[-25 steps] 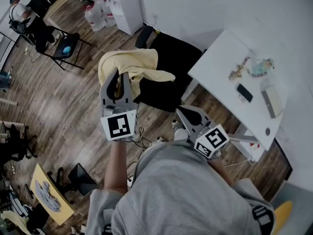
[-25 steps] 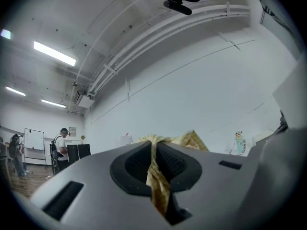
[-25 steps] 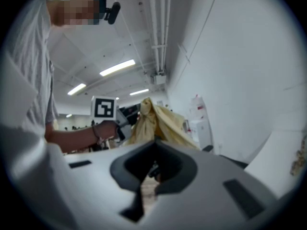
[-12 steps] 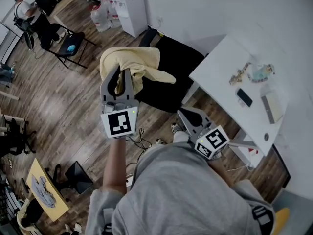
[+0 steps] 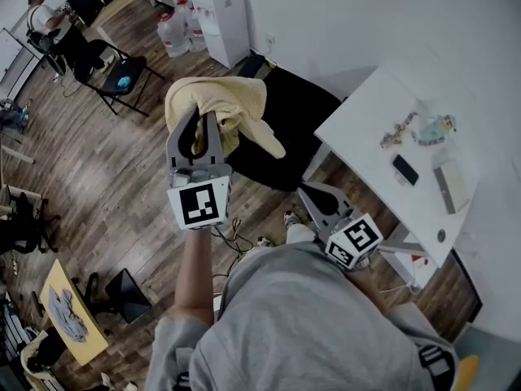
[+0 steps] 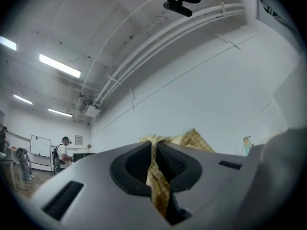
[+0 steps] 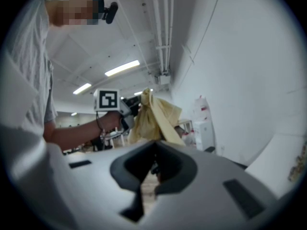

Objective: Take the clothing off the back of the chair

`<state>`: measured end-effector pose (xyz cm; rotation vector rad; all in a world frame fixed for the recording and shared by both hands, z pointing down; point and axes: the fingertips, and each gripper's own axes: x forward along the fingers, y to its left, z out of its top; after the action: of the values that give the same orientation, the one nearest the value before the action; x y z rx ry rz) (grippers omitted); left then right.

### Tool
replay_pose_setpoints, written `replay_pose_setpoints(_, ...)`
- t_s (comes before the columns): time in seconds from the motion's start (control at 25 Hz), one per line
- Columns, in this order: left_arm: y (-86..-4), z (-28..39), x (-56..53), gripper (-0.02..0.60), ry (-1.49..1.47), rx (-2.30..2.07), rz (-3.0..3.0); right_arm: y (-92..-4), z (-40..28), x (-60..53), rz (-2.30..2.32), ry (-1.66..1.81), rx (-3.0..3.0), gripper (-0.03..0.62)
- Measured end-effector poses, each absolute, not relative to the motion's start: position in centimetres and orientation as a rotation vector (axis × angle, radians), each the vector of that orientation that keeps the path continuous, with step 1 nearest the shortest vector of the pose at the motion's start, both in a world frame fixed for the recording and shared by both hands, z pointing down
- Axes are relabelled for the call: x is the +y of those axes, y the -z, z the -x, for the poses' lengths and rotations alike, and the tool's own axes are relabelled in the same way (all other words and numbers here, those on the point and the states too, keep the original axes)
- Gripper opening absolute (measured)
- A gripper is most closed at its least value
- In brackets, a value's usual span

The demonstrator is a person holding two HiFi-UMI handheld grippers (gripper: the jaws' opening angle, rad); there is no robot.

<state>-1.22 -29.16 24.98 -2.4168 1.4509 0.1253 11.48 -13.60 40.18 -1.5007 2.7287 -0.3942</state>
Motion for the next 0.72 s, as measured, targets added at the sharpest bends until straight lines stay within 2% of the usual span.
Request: replay_pose_setpoints(0.72,-22.5,2.5,-28.1,0.055,-0.188,1.515,2.332,-39.9,-11.3,-13.3,1.417,0.36,2.769,0.034)
